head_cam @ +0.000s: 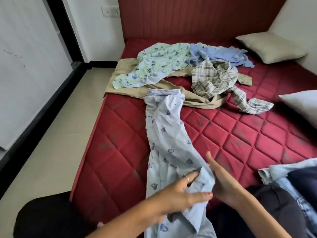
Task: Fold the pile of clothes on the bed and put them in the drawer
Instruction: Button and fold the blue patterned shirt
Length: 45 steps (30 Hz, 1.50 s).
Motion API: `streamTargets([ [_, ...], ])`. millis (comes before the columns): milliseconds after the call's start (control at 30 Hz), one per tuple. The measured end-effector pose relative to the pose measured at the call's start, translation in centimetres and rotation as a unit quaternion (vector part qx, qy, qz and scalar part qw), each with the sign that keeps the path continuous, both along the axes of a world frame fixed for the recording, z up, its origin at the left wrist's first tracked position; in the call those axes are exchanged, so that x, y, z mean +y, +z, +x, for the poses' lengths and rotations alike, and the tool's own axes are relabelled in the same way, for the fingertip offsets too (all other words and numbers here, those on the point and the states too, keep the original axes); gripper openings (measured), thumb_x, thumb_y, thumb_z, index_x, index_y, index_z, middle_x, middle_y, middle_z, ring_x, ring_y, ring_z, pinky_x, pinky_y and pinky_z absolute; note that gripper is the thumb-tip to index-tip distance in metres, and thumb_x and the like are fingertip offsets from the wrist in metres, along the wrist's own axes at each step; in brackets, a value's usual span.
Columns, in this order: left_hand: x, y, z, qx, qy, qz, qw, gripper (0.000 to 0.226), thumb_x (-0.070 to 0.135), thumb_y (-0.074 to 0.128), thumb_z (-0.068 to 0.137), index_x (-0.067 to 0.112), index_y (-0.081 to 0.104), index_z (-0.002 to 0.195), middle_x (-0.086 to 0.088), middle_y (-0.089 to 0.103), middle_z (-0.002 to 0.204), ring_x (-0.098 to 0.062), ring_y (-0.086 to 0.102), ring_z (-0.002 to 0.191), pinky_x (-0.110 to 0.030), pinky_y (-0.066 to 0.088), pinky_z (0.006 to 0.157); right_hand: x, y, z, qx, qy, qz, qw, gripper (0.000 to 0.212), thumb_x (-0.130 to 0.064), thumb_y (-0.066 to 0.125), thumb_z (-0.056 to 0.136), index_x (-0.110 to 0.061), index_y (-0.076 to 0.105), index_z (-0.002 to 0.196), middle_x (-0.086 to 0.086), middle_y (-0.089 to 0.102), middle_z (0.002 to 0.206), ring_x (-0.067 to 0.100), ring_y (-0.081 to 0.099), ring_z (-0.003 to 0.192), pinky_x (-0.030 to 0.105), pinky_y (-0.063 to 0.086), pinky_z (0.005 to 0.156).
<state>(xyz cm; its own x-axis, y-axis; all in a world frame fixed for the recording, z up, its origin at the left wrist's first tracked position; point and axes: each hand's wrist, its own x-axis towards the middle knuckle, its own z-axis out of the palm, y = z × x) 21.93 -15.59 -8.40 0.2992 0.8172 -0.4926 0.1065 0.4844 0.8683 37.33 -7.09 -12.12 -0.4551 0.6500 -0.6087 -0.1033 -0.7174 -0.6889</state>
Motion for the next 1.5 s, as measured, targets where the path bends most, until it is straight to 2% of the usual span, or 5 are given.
streamTargets([
  [300,-3.2,-2.8,-0.3,0.131,-0.086,0.053,0.986,0.026,0.031,0.065,0.090,0.045,0.055,0.110,0.026,0.052,0.105,0.024,0.051,0.068,0.000,0.037,0.072,-5.9,-2.0,1.4,-0.168,0.080,0.054,0.981,0.025,-0.016,0.056,0.096,0.004,0.070,0.096,0.021,0.072,0.095,0.027,0.071,0.078,0.030,0.055,0.066],
  [467,-3.4,-2.9,-1.5,0.193,-0.137,0.035,0.971,0.028,0.042,0.064,0.089,0.034,0.062,0.115,0.013,0.059,0.106,0.010,0.053,0.071,-0.012,0.046,0.080,-6.2,-2.3,1.3,-0.227,0.130,0.068,0.963,0.027,-0.020,0.060,0.093,0.005,0.070,0.091,0.020,0.072,0.095,0.032,0.068,0.085,0.041,0.052,0.078],
  [633,-0.1,-2.5,-3.0,0.363,-0.167,0.075,0.914,0.041,0.053,0.056,0.089,0.029,0.059,0.122,0.009,0.062,0.117,-0.006,0.059,0.099,-0.021,0.046,0.089,-5.2,-2.7,0.5,-0.455,0.337,0.213,0.797,0.040,-0.040,0.049,0.095,-0.018,0.041,0.063,-0.002,0.051,0.068,0.011,0.048,0.058,0.022,0.036,0.050],
  [933,9.5,-2.9,-4.2,0.493,-0.107,0.204,0.839,0.059,0.045,0.050,0.095,0.016,0.036,0.144,-0.007,0.037,0.146,-0.026,0.036,0.135,-0.040,0.034,0.108,-5.4,-1.8,-1.3,-0.591,0.437,0.321,0.596,0.042,-0.051,0.041,0.097,-0.017,0.042,0.073,0.008,0.064,0.117,0.028,0.062,0.108,0.032,0.041,0.074],
  [1500,24.3,-11.1,-7.0,0.587,-0.129,0.197,0.774,0.070,0.063,0.022,0.096,0.030,-0.001,0.153,0.001,-0.012,0.161,-0.025,-0.012,0.148,-0.049,-0.001,0.117,-2.4,-6.2,-1.1,-0.437,0.500,0.265,0.699,0.053,-0.063,0.045,0.091,-0.019,0.035,0.063,-0.005,0.039,0.065,0.016,0.041,0.059,0.026,0.031,0.052],
])
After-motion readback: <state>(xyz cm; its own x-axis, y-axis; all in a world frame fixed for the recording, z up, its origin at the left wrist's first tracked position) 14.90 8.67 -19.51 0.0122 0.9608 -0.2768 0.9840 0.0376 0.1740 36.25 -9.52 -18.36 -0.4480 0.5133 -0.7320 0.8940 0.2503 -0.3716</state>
